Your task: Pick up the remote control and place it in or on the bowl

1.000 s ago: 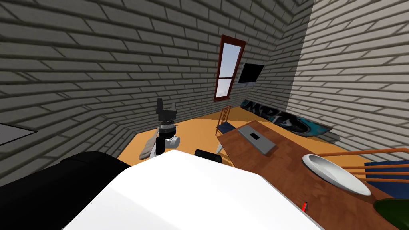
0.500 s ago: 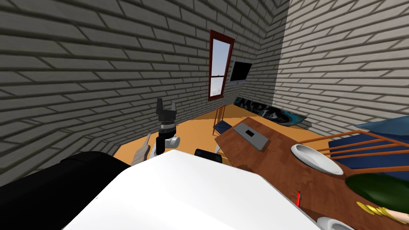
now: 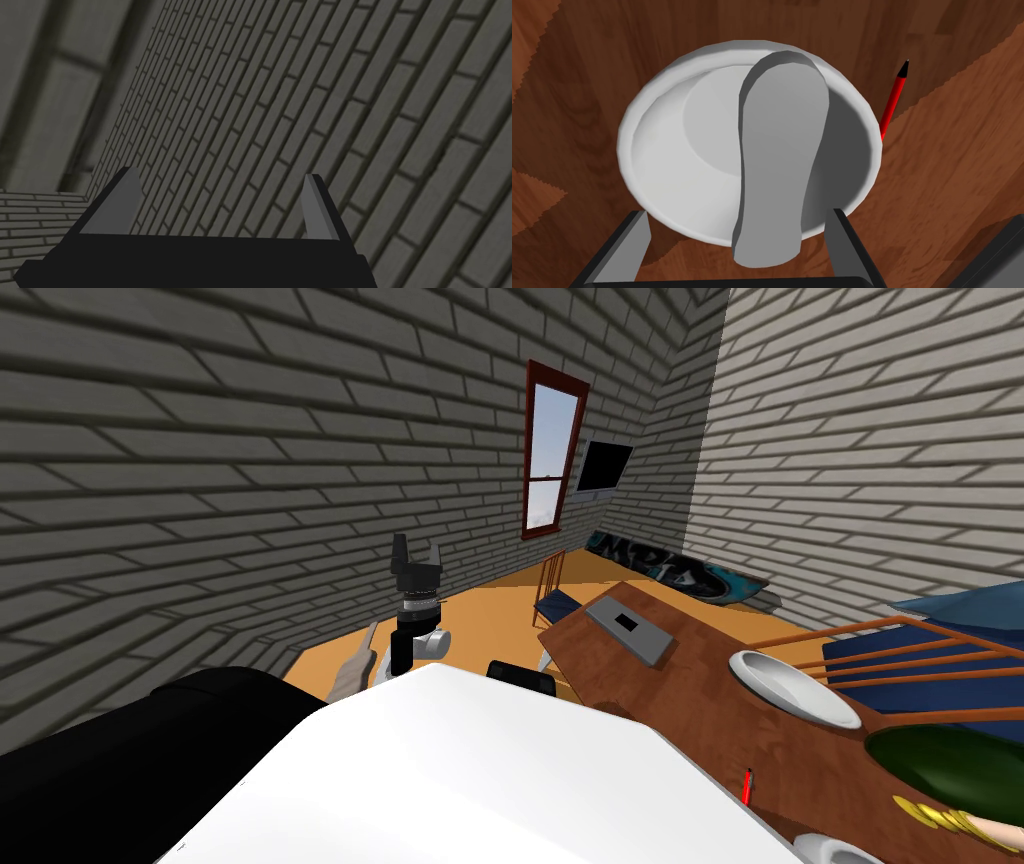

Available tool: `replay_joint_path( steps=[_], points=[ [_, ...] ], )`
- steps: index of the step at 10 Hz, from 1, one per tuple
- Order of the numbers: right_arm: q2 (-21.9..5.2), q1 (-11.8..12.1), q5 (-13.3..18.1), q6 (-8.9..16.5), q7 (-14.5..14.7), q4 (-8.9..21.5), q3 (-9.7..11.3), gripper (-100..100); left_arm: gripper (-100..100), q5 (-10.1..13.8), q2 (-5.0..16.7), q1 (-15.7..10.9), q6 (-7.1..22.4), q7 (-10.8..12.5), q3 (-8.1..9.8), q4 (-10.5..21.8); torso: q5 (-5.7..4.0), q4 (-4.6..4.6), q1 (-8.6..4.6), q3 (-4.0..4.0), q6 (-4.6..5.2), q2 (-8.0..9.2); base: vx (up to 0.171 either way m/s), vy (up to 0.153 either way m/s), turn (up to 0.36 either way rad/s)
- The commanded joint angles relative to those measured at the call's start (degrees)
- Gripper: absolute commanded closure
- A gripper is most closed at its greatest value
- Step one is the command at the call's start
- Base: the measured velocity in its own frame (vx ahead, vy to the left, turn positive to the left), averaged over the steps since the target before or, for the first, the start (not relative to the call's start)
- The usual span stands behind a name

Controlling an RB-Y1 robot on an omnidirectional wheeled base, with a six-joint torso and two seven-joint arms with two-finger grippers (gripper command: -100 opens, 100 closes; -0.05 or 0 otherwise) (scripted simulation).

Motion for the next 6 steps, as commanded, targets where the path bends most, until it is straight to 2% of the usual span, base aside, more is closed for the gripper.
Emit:
replay_joint_path(
  steps=[1,2,3,4,6],
  points=[
    [0.01,-0.01,0.01,-0.01,-0.01,0.02,0.0,-100,0,0.0,0.0,0.0,0.0,0.0,0.0,0.0,0.0,0.0,0.0,0.0,0.0,0.0,-0.007,-0.012,0.034],
    [0.01,-0.01,0.01,-0.01,-0.01,0.02,0.0,-100,0,0.0,0.0,0.0,0.0,0.0,0.0,0.0,-0.01,0.0,-0.03,0.0,-0.01,0.01,0.007,0.013,-0.036],
    [-0.51,1.09,-0.68,-1.17,2.86,-0.33,-0.48,-100,0,0.0,0.0,0.0,0.0,0.0,0.0,0.0,0.0,0.0,0.05,-0.01,0.03,-0.02,0.057,0.024,-0.307],
    [-0.51,1.09,-0.68,-1.17,3.06,-0.33,-0.48,-100,0,0.0,0.0,0.02,0.0,0.0,0.01,0.0,0.02,-0.02,0.12,-0.06,0.1,-0.11,0.032,0.055,-0.174],
    [-0.51,1.09,-0.68,-1.17,3.06,-0.33,-0.48,-100,0,0.0,0.0,0.0,0.0,0.0,0.0,0.0,0.03,-0.01,0.07,-0.02,-0.01,-0.04,-0.002,-0.004,0.011]
  ],
)
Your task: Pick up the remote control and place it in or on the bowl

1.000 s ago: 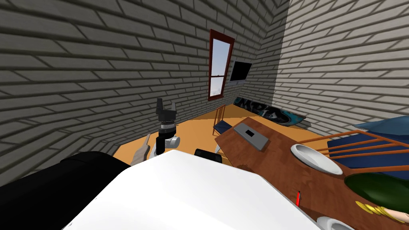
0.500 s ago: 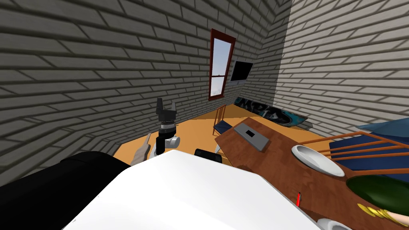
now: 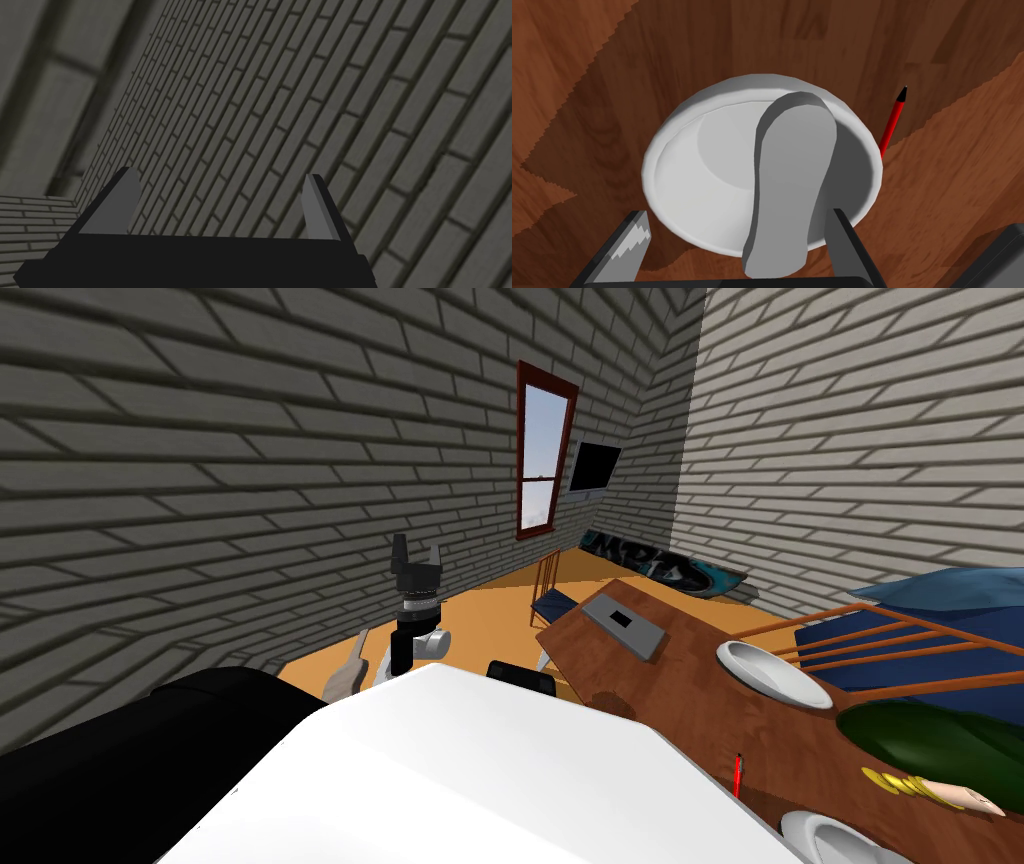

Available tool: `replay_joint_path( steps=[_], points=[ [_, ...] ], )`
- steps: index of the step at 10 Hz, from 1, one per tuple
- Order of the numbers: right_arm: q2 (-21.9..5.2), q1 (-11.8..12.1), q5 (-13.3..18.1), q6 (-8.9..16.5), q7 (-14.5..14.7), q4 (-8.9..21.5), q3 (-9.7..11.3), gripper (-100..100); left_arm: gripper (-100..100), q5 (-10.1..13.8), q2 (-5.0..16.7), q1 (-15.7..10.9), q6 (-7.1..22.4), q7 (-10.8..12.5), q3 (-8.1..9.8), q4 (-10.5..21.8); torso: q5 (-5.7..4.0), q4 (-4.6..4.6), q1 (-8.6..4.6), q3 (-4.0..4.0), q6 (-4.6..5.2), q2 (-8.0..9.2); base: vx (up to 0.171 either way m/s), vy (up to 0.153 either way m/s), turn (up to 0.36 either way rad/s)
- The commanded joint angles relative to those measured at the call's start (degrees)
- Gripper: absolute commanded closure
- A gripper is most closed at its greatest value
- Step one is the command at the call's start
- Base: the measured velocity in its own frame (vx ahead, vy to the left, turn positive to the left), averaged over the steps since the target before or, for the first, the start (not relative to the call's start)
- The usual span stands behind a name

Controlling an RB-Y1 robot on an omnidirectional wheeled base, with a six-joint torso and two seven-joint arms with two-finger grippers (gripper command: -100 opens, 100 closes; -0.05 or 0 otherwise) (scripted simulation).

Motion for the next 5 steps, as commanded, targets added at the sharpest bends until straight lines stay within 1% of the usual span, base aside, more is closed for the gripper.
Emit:
replay_joint_path(
  steps=[1,3,5],
  points=[
    [-0.02,0.02,-0.02,0.03,0.01,-0.04,-0.02,-100,0,0.0,0.0,0.0,0.0,0.0,0.0,0.0,0.0,0.0,0.0,0.0,0.0,0.0,-0.007,-0.013,0.038],
    [-0.02,0.02,-0.02,0.03,0.01,-0.04,-0.02,-100,0,0.0,0.0,0.0,0.0,0.0,0.0,0.0,-0.01,0.0,-0.03,0.01,0.0,0.01,-0.003,-0.006,0.017],
    [-0.02,0.02,-0.02,0.03,0.01,-0.04,-0.02,-100,0,0.0,0.0,0.0,0.0,0.0,0.0,0.0,0.01,0.0,0.06,0.0,0.03,-0.01,0.007,0.014,-0.04]
  ],
)
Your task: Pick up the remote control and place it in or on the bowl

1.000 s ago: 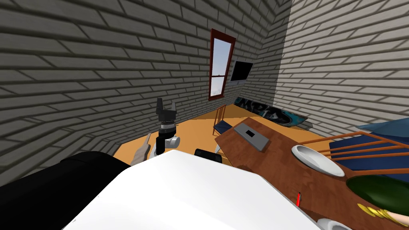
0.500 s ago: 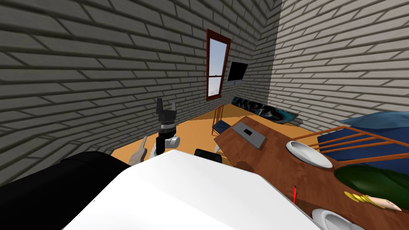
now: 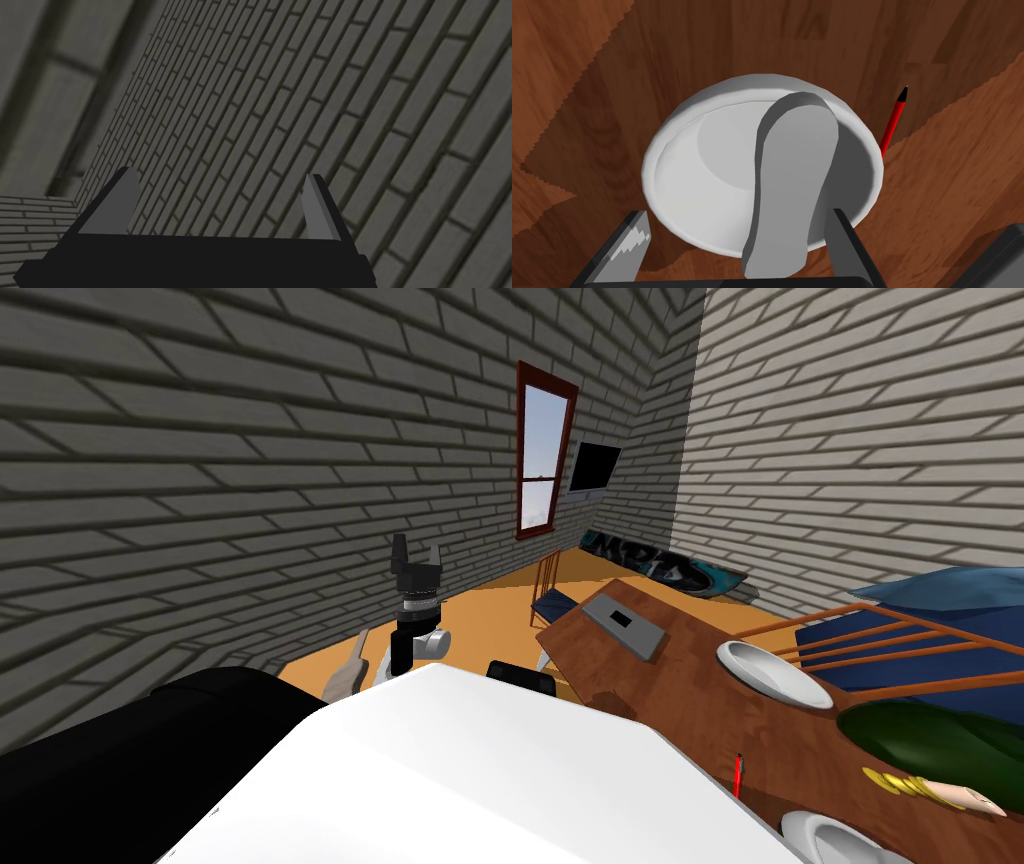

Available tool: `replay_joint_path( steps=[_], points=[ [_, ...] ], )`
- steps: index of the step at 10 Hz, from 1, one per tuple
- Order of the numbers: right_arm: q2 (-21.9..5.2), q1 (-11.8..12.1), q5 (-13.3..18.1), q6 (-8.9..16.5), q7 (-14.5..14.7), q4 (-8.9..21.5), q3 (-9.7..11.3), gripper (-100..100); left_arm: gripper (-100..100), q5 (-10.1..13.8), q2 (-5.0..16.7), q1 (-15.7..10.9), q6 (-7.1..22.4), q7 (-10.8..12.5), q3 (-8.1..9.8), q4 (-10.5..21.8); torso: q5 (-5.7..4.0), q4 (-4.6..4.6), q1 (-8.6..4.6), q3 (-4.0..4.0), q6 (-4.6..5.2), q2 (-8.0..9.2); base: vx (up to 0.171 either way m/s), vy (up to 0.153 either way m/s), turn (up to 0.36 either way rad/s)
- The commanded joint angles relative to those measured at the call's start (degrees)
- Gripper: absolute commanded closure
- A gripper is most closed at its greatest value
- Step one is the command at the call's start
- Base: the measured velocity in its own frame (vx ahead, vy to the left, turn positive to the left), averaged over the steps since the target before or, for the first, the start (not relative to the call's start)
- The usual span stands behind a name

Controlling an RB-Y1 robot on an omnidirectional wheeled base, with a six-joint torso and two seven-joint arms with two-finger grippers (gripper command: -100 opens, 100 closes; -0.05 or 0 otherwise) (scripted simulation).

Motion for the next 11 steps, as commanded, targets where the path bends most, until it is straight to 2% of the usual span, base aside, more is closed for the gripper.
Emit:
replay_joint_path(
  steps=[1,4,5,11],
  points=[
    [0.0,0.0,0.0,-0.01,0.0,0.01,0.0,-100,0,0.0,0.0,0.0,0.0,0.0,0.0,0.0,0.0,0.0,0.0,0.0,0.0,0.0,-0.005,-0.01,0.028],
    [-4.68,1.23,-3.87,1.03,1.27,-5.31,1.12,-100,0,0.0,0.0,0.0,0.0,0.0,0.0,0.0,-0.01,0.01,-0.08,0.04,0.0,0.07,-0.018,-0.011,-0.024],
    [-4.68,1.23,-3.87,1.03,1.27,-5.59,1.12,-100,0,0.0,0.0,0.0,0.0,0.0,0.0,0.0,-0.01,0.02,-0.07,0.04,-0.01,0.08,-0.018,-0.005,-0.003],
    [-14.07,3.67,-11.6,3.1,3.81,-16.79,3.34,-100,0,0.0,0.0,0.0,0.0,0.0,0.0,0.0,-0.01,0.02,-0.07,0.06,-0.01,0.1,-0.024,-0.011,-0.022]
  ],
)
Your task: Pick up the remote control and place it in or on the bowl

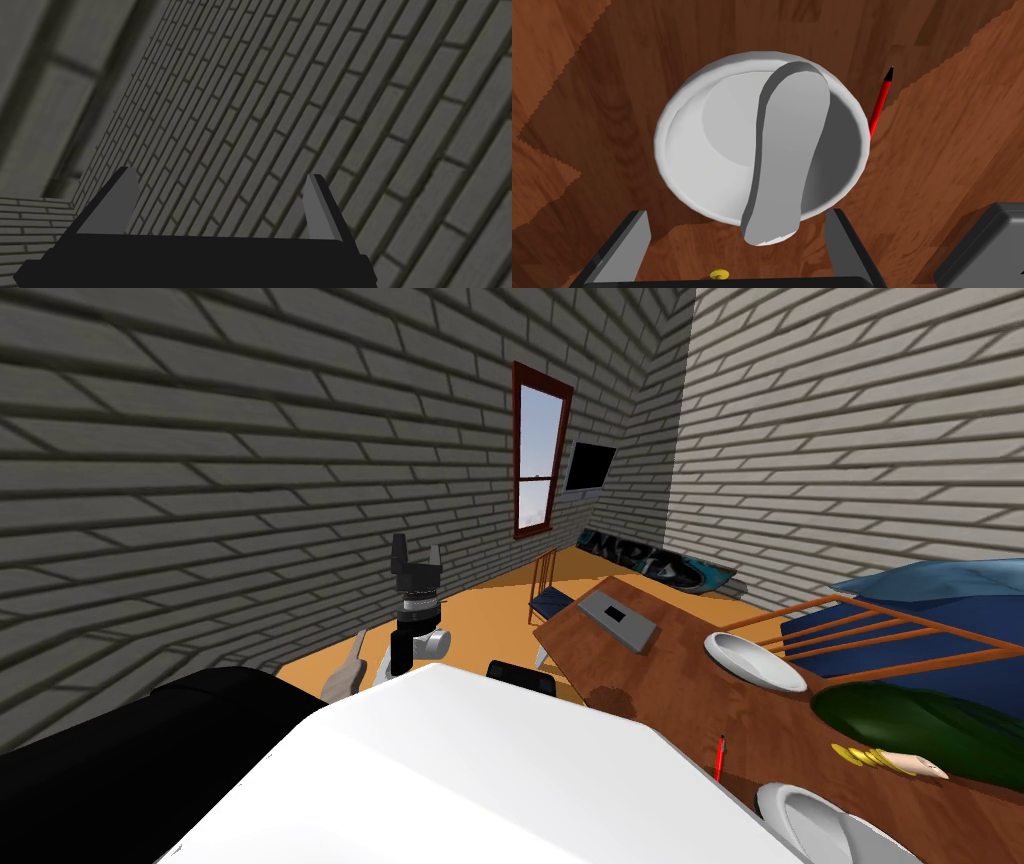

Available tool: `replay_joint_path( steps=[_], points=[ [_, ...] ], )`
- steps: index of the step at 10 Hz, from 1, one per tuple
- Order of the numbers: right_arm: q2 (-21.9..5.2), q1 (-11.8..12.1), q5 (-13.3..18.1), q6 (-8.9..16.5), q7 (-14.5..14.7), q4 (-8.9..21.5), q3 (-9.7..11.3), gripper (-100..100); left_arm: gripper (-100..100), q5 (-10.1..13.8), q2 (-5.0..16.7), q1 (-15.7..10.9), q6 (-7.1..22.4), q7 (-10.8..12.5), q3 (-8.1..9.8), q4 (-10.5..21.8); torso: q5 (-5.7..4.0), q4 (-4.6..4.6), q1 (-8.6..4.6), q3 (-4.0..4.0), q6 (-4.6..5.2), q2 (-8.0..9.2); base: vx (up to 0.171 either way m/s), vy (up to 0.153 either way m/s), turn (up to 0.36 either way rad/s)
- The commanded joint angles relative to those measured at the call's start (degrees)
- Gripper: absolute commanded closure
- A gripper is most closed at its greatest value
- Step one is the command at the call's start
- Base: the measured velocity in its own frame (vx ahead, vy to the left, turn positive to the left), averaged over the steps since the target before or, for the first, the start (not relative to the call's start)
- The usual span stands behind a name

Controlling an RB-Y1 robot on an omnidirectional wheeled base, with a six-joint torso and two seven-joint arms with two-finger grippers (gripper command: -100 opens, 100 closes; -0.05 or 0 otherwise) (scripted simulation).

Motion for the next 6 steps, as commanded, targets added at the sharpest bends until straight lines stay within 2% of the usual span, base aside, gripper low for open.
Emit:
replay_joint_path(
  steps=[1,2,3,6],
  points=[
    [-2.47,0.41,-1.84,0.42,0.41,-2.86,0.73,-100,0,0.0,0.0,0.0,0.0,0.0,0.0,0.0,0.0,0.0,0.0,0.0,0.0,0.0,-0.023,-0.011,-0.02],
    [-1.42,0.0,-0.81,0.19,0.01,-1.5,0.53,-100,0,0.0,0.0,0.0,0.0,0.0,0.0,0.0,0.0,0.0,0.0,-0.01,0.0,-0.01,-0.009,-0.005,-0.001],
    [-1.57,0.0,-0.9,0.22,0.0,-1.66,0.58,0,0,0.0,0.0,0.0,0.0,0.0,0.0,0.0,-0.01,-0.01,0.01,-0.02,0.0,-0.04,0.0,0.0,0.0],
    [-1.55,0.0,-0.89,0.22,0.0,-1.64,0.58,0,0,0.0,0.0,0.0,0.0,0.0,0.0,0.0,0.0,-0.02,0.02,-0.05,0.0,-0.08,0.0,0.0,0.0]
  ],
)
